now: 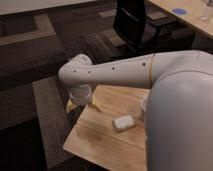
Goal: Push the eraser across the table
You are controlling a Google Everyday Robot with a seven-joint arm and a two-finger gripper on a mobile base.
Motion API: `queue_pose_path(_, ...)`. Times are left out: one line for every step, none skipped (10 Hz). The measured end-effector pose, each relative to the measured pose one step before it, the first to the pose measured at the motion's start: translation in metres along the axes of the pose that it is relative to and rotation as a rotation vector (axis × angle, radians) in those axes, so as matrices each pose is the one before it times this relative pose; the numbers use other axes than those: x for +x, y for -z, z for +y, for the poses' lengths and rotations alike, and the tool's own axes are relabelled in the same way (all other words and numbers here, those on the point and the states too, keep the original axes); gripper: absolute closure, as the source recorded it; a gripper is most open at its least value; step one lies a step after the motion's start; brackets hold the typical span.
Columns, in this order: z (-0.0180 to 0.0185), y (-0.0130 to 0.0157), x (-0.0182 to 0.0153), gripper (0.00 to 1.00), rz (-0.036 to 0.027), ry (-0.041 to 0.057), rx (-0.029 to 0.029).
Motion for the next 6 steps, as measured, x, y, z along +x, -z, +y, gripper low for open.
queue_pose_path(0.00001,-0.00001,0.00001,0.2,0.00006,0.00001,0.00001)
queue_pose_path(0.0,0.00003,0.0,0.2,-0.00004,-0.00002,-0.00004)
queue_pose_path(-0.00009,-0.00018,0.00039,0.2,0.00125,-0.00052,-0.00028)
queue_pose_path(-0.00215,-0.00258,0.00207,0.2,0.00499,-0.00344,0.00455)
queue_pose_path(-0.01146,-0.00983,0.00825,0.2,0.02056,-0.02886,0.01098)
queue_pose_path(-0.00148,-0.00258,0.002,0.2,0.00295,-0.0094,-0.01107)
